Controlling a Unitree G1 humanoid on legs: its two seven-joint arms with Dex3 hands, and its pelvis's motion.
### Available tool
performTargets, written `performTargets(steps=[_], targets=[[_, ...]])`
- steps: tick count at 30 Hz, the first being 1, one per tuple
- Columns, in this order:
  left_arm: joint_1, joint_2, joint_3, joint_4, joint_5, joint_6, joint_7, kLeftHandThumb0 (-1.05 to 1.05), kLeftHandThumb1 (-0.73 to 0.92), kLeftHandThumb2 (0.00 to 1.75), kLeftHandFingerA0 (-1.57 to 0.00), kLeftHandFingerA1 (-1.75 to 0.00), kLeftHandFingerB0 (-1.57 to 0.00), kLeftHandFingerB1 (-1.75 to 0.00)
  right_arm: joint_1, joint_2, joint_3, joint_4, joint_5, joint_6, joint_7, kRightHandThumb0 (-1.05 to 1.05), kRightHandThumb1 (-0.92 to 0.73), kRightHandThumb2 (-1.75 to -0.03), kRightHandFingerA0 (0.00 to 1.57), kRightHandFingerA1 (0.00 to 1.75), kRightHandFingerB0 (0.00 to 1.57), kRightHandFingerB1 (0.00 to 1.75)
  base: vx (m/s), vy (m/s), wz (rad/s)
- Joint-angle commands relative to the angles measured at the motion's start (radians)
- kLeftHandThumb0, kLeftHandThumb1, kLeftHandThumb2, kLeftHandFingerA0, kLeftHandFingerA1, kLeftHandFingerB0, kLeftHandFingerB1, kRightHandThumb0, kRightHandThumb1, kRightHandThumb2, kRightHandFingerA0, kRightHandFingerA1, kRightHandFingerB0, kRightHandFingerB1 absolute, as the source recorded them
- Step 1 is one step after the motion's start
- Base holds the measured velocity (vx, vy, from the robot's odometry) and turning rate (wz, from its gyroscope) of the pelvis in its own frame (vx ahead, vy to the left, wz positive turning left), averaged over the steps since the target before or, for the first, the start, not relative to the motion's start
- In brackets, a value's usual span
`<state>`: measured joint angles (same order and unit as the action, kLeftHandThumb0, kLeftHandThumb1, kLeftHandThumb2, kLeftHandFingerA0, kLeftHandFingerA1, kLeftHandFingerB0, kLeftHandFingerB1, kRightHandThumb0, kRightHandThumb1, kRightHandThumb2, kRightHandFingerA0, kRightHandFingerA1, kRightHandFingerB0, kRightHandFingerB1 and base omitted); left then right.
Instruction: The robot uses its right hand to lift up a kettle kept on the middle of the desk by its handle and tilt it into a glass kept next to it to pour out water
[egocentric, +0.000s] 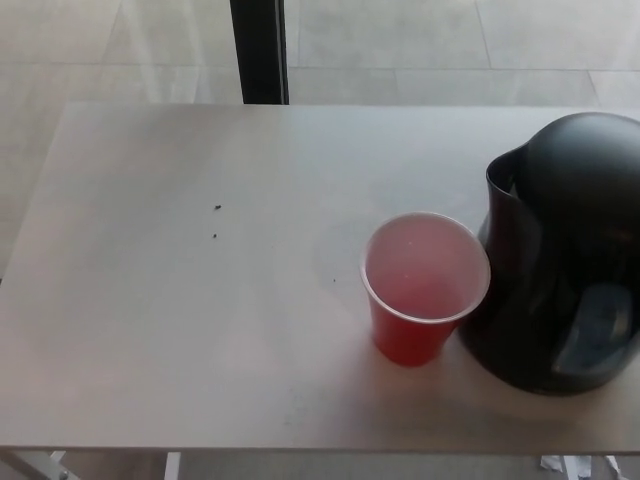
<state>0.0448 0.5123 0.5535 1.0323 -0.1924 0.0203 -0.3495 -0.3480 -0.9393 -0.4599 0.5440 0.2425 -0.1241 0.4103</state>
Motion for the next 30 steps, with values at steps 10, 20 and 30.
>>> performTargets(steps=[10, 20, 30], targets=[[0.031, -0.010, 0.003, 0.002, -0.047, -0.034, -0.032, -0.78, 0.73, 0.62, -0.48, -0.47, -0.32, -0.32, 0.002, 0.095, 0.290, -0.325, -0.001, 0.262, 0.155, -0.60, -0.35, -0.79, 0.02, 0.35, 0.03, 0.25, 0.00, 0.000, 0.00], [0.040, -0.007, -0.019, -0.026, -0.044, -0.038, -0.021, -0.76, 0.73, 0.62, -0.48, -0.44, -0.31, -0.33, -0.036, 0.106, 0.430, -0.314, -0.072, 0.329, 0.197, -0.60, -0.34, -0.76, 0.01, 0.27, 0.04, 0.19, 0.00, 0.000, 0.00], [0.026, -0.006, -0.030, 0.010, -0.045, -0.063, -0.017, -0.77, 0.57, 0.95, -0.43, -0.56, -0.24, -0.47, -0.100, 0.064, 0.516, -0.220, -0.151, 0.355, 0.275, -0.62, -0.35, -0.71, 0.00, 0.11, 0.00, 0.03, 0.00, 0.000, 0.00]])
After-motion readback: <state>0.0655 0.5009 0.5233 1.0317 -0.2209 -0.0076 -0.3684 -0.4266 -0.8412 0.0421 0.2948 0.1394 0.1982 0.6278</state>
